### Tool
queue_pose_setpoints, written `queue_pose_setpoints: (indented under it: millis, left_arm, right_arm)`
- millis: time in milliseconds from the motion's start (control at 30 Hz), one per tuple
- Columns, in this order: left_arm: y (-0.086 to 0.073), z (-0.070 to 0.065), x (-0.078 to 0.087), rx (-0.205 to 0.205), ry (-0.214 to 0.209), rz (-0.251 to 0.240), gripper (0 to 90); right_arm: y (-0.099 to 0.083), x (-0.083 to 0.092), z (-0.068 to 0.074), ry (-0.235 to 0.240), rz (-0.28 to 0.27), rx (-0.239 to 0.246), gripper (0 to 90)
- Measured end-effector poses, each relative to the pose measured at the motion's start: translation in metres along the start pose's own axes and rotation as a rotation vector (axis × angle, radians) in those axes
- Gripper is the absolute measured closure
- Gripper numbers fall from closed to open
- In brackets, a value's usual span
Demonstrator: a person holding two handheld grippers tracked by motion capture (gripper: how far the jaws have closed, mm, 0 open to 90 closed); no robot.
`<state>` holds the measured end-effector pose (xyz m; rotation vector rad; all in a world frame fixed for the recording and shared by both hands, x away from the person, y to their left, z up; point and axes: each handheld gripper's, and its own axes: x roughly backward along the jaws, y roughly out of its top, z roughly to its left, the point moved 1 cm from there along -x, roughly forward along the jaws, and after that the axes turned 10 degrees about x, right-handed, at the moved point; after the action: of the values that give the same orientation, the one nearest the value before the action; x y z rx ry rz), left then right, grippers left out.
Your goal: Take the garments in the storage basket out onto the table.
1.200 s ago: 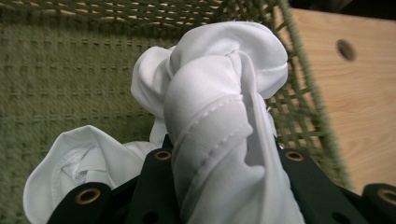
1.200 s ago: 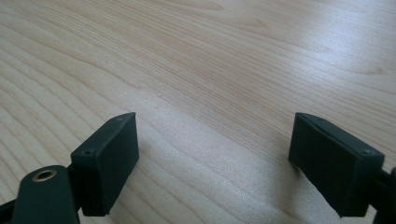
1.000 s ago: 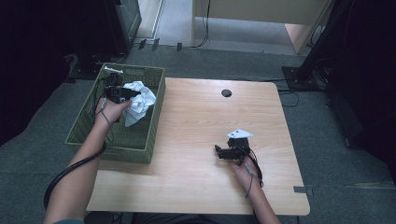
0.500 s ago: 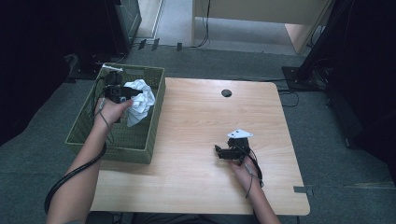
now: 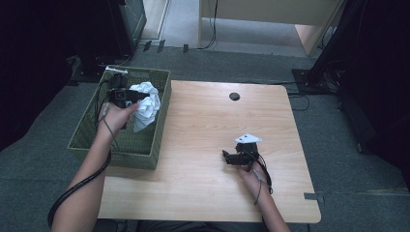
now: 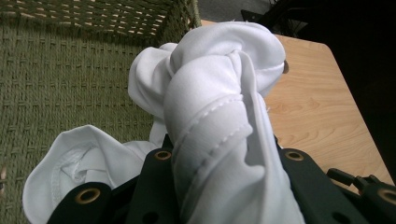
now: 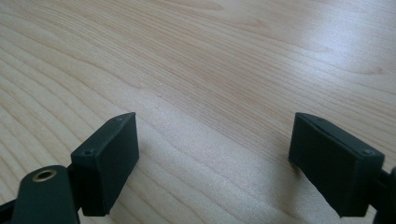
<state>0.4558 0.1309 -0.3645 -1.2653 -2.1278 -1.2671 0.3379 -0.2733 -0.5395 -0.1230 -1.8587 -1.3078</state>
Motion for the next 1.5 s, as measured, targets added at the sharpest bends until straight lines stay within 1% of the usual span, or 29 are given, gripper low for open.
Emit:
queue_pose_setpoints:
  millis: [67, 100, 233, 300, 500, 600, 733, 833, 1033, 1367, 1500]
  left_arm:
    - [0.000, -0.001, 0.004, 0.002, -0.008, -0.011, 71.8]
    - [0.000, -0.003, 0.006, 0.006, -0.013, -0.008, 71.8]
    - [-0.003, -0.010, 0.011, -0.010, -0.021, -0.008, 71.7]
    - [-0.005, -0.014, 0.013, -0.021, -0.023, -0.002, 71.7]
    - [-0.010, -0.022, 0.016, -0.023, -0.031, 0.013, 71.6]
    - [-0.014, -0.026, 0.016, -0.036, -0.021, 0.011, 71.6]
    - [-0.018, -0.030, 0.017, -0.039, -0.038, 0.011, 71.5]
    - [-0.022, -0.035, 0.017, -0.050, -0.045, 0.008, 71.5]
    - [-0.029, -0.045, 0.015, -0.079, -0.045, 0.015, 71.4]
    - [-0.040, -0.055, 0.013, -0.098, -0.049, 0.015, 71.4]
    - [-0.046, -0.061, 0.011, -0.116, -0.051, 0.017, 71.3]
  right_arm:
    - [0.000, 0.000, 0.000, 0.000, -0.001, 0.001, 16.1]
    - [0.000, 0.000, 0.000, 0.000, -0.001, 0.001, 16.1]
    - [0.000, 0.000, 0.000, 0.000, 0.000, 0.001, 16.1]
    - [0.000, 0.000, 0.000, 0.000, -0.001, 0.001, 16.1]
    - [0.000, 0.000, 0.000, 0.000, -0.001, 0.002, 16.1]
    - [0.000, 0.000, 0.000, 0.000, -0.001, 0.001, 16.1]
    - [0.000, 0.000, 0.000, 0.000, -0.001, 0.001, 16.1]
    - [0.000, 0.000, 0.000, -0.001, -0.001, 0.001, 16.1]
    - [0.000, 0.000, 0.000, 0.000, -0.001, 0.001, 16.1]
    - [0.000, 0.000, 0.000, -0.001, -0.001, 0.001, 16.1]
    - [0.000, 0.000, 0.000, -0.001, -0.001, 0.000, 16.1]
